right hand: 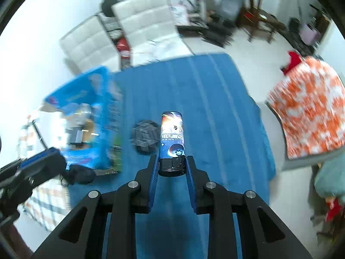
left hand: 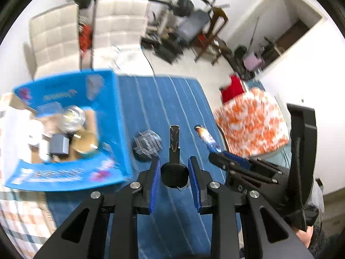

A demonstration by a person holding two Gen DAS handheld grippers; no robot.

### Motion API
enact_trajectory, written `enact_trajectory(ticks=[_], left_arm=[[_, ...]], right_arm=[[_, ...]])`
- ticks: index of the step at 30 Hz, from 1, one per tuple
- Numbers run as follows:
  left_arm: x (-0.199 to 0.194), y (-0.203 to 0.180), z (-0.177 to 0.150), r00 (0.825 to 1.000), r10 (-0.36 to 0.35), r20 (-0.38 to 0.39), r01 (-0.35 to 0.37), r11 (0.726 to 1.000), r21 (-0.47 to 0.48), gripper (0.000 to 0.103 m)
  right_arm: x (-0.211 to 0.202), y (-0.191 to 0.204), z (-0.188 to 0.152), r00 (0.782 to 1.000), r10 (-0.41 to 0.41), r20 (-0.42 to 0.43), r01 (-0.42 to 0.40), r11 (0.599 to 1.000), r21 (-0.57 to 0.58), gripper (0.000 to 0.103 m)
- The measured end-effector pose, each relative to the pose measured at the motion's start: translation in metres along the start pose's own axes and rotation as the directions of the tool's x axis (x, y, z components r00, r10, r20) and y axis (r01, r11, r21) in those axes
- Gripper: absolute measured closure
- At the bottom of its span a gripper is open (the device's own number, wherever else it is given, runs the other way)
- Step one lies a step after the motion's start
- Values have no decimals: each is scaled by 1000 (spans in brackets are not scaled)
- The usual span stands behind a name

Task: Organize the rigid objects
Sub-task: 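Carry the keys and bottle into the blue box and open both tools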

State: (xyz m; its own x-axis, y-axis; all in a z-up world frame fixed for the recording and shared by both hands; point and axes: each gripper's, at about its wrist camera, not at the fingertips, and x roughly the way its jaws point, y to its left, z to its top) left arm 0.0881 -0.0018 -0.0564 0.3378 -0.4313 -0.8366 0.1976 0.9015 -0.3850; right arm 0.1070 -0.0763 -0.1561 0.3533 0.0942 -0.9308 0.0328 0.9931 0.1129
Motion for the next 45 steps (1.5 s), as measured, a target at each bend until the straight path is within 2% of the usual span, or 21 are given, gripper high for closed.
enact_trajectory(ticks=[3,8,12,16,21,26,31,36,38,39,41,45], left_arm=[[-27,36,5,999,37,33,-35,998,-46,80],[-53,102,5,988,147,48,-142,986,-89,80],[-50,160,5,976,215,39,-208,968,-139,80],[-29,208,3,973,229,-3,-225,954,-196,80],[-2,259,1,972,224,-67,-234,936,-262,80],[16,283,-2,966,221,-134,-250,927,-279,80],[28,290,-6,958,221,-181,-264,926,-269,80],[29,288,-7,940,278,-198,-320,919,-231,79],[29,287,-7,927,311,-209,-354,911,-213,65],[29,286,-8,922,324,-212,-367,907,-209,61],[29,284,-8,915,342,-213,-384,900,-205,45],[26,281,-7,901,385,-201,-422,885,-197,24]], right_arm=[[-1,43,9,997,82,13,-81,996,-29,76],[28,119,16,985,173,-11,-173,983,-55,76],[61,173,13,981,184,-59,-188,978,-86,76],[115,207,14,980,148,-131,-163,980,-111,76],[165,219,10,974,110,-196,-131,986,-100,76],[193,224,6,970,91,-227,-115,988,-98,76],[203,235,3,965,83,-247,-112,988,-104,76],[211,232,2,955,107,-278,-132,989,-72,75],[213,228,1,950,121,-287,-142,988,-53,75],[213,227,0,950,121,-287,-140,989,-47,74],[214,224,-1,948,118,-295,-136,990,-41,74],[211,223,-3,952,91,-294,-116,991,-69,71]])
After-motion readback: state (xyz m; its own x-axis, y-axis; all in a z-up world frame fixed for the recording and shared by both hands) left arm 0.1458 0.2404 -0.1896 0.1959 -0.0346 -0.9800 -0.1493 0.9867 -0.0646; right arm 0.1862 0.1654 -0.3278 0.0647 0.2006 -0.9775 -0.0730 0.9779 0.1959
